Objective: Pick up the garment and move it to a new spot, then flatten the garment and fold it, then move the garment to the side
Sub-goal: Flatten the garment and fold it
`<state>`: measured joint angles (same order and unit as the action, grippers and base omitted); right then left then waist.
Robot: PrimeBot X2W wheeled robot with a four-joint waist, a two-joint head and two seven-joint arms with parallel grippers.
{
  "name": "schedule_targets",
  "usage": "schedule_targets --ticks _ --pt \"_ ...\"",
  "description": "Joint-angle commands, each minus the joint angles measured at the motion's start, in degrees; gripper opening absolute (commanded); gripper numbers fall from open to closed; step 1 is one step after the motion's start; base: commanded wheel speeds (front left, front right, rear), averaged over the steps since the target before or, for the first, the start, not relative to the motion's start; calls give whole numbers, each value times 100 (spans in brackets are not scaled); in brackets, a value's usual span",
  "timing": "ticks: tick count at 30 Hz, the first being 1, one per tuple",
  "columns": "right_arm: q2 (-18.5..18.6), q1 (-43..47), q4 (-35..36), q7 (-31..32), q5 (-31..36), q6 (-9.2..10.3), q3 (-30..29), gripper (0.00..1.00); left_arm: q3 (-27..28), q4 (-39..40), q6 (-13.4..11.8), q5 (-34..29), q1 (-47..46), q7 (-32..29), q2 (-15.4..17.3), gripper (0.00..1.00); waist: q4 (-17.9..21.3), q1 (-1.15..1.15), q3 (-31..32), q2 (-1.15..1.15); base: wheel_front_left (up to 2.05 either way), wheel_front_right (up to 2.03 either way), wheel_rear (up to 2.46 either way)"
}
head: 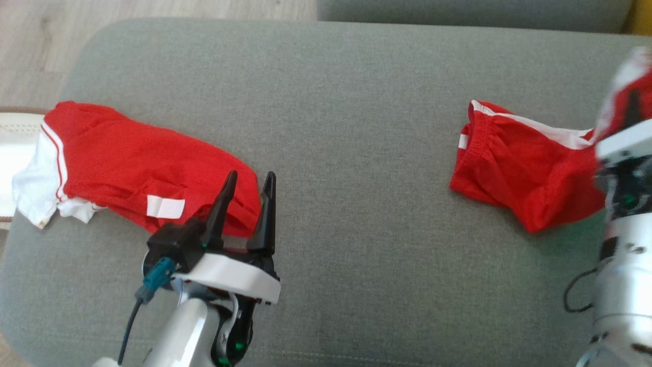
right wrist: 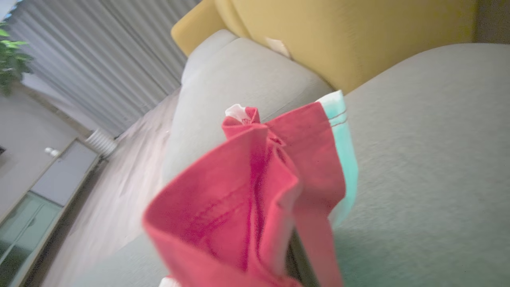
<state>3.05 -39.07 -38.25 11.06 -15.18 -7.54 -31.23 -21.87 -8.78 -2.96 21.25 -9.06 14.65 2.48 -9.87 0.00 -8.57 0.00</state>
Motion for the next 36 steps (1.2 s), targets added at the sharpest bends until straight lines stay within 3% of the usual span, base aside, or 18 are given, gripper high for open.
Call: schedule_targets --ticks 1,9,28,29,30,36 --pt "-15 -120 168 -59 -137 5 309 0 196 158 28 -39 -37 35 40 100 -22 0 47 0 0 0 0" --pt "-16 405 163 -295 -1230 5 1872 0 210 141 15 -64 67 35 40 100 -106 0 190 0 0 0 0" --pt "-17 623 -355 -854 -1941 5 3382 0 230 175 -13 -94 184 35 40 100 -138 0 149 0 0 0 0" --pt "-17 597 -422 -935 -1944 5 3500 69 238 170 -12 -97 190 35 40 100 -126 0 135 0 0 0 0" --pt "-17 574 -491 -1010 -1988 5 3629 100 248 161 -9 -103 196 35 40 100 -114 0 126 0 0 0 0" --pt "-17 570 -821 -1340 -2562 5 4678 100 335 111 18 -136 221 35 40 100 -44 0 166 0 0 0 0"
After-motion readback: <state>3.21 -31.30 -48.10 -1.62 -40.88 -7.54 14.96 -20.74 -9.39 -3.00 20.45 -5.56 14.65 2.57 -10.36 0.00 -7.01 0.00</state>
